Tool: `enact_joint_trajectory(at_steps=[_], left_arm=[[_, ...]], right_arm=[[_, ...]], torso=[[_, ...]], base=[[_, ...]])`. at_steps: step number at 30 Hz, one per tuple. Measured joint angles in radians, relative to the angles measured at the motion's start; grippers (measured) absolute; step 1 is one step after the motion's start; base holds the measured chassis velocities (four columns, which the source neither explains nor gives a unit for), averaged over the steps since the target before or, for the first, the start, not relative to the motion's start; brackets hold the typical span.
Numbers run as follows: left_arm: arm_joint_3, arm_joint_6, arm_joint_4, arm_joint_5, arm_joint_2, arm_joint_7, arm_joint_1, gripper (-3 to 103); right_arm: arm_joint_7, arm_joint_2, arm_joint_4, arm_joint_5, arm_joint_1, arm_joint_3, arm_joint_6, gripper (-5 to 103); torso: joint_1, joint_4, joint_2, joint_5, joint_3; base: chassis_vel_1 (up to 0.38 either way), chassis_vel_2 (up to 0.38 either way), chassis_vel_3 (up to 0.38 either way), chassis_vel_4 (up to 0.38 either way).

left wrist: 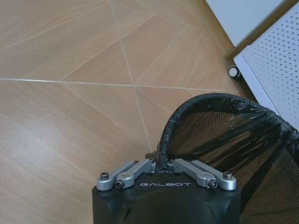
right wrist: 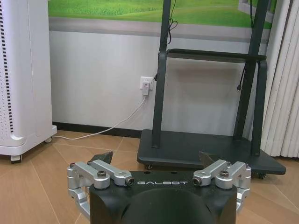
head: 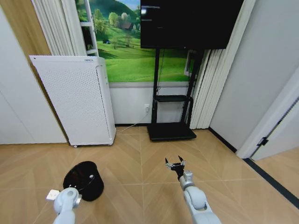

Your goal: Pick up the trash bin and place the garbage on the floor into it.

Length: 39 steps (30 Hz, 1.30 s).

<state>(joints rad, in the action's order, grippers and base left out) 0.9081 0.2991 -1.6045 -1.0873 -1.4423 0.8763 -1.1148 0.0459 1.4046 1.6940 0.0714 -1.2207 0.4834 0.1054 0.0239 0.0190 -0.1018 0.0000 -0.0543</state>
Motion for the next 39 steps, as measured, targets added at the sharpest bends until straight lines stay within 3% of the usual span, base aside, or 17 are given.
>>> enact_joint_trajectory(at_steps=[16,19,22,23,28,29,31,32,33,34,35,36,37,38,39], left_arm=[[-0.039,0.005,0.06,0.004,-0.002,0.003,0.046,1],[-0.041,0.005,0.058,-0.002,-0.002,0.001,0.046,11],[-0.044,0.003,0.049,0.002,-0.001,-0.009,0.039,26],[-0.044,0.003,0.049,0.002,-0.001,-0.009,0.039,26],[-0.044,-0.002,0.035,0.044,0.0,-0.036,0.033,48],[-0.044,-0.002,0.035,0.044,0.0,-0.036,0.033,48],[-0.04,-0.003,0.012,0.104,0.0,-0.104,0.02,59],[-0.037,-0.002,-0.014,0.157,0.0,-0.186,0.005,64],[-0.037,-0.002,-0.014,0.157,0.0,-0.186,0.005,64],[-0.035,-0.003,-0.043,0.232,0.0,-0.297,-0.015,64],[-0.037,-0.004,-0.079,0.313,0.0,-0.411,-0.039,76],[-0.037,-0.004,-0.079,0.313,0.0,-0.411,-0.039,76],[-0.041,-0.005,-0.107,0.365,-0.001,-0.482,-0.059,76],[-0.05,-0.012,-0.142,0.432,-0.003,-0.566,-0.083,86],[-0.054,-0.019,-0.166,0.486,-0.006,-0.636,-0.1,86]], right_arm=[[0.021,-0.003,-0.015,0.001,0.007,0.004,-0.015,100],[0.023,-0.004,-0.018,0.002,0.009,0.005,-0.018,100],[0.053,-0.004,-0.026,0.001,0.012,0.009,-0.027,100],[0.053,-0.004,-0.026,0.001,0.012,0.009,-0.027,100],[0.061,0.0,-0.027,0.001,0.009,0.01,-0.037,100],[0.061,0.0,-0.027,0.001,0.009,0.01,-0.037,100],[0.06,0.0,-0.026,0.003,0.007,0.012,-0.038,100],[0.057,-0.001,-0.024,0.005,0.006,0.014,-0.038,100],[0.057,-0.001,-0.024,0.005,0.006,0.014,-0.038,100],[0.055,-0.001,-0.021,0.01,0.005,0.016,-0.038,100],[0.059,-0.001,-0.016,0.019,0.004,0.019,-0.035,100],[0.059,-0.001,-0.016,0.019,0.004,0.019,-0.035,100],[0.065,-0.001,-0.014,0.025,0.004,0.021,-0.031,100],[0.068,0.001,-0.012,0.029,0.002,0.023,-0.028,100],[0.069,0.003,-0.01,0.031,0.001,0.024,-0.027,100]], torso=[[0.0,-0.0001,0.0,0.0,0.0],[0.0,0.0001,0.0,0.0001,0.0],[0.0,-0.0001,0.0,0.0,0.0],[0.0,-0.0001,0.0,0.0,0.0],[0.0,-0.0001,0.0,0.0,0.0],[0.0,-0.0001,0.0,0.0,0.0],[0.0,0.0,0.0,-0.0001,0.0],[0.0,0.0,0.0,0.0,0.0],[0.0,0.0,0.0,0.0,0.0],[0.0,-0.0001,0.0,0.0002,0.0],[0.0,0.0,0.0,0.0001,0.0],[0.0,0.0,0.0,0.0001,0.0],[0.0,-0.0003,0.0,0.0001,0.0],[0.0,-0.0003,0.0,0.0,0.0],[0.0,-0.0001,0.0,0.0,0.0]], base=[[0.0,0.0,0.0,0.0],[0.0,0.0,0.0,0.0],[0.0,0.0,0.0,0.0],[0.0,0.0,0.0,0.0],[0.0,0.0,0.0,0.0],[0.0,0.0,0.0,0.0],[0.0,0.0,0.0,0.0],[0.0,0.0,0.0,0.0],[0.0,0.0,0.0,0.0],[0.0,0.0,0.0,0.0],[0.0,0.0,0.0,0.0],[0.0,0.0,0.0,0.0],[0.0,0.0,0.0,0.0],[0.0,0.0,0.0,0.0],[0.0,0.0,0.0,0.0]])
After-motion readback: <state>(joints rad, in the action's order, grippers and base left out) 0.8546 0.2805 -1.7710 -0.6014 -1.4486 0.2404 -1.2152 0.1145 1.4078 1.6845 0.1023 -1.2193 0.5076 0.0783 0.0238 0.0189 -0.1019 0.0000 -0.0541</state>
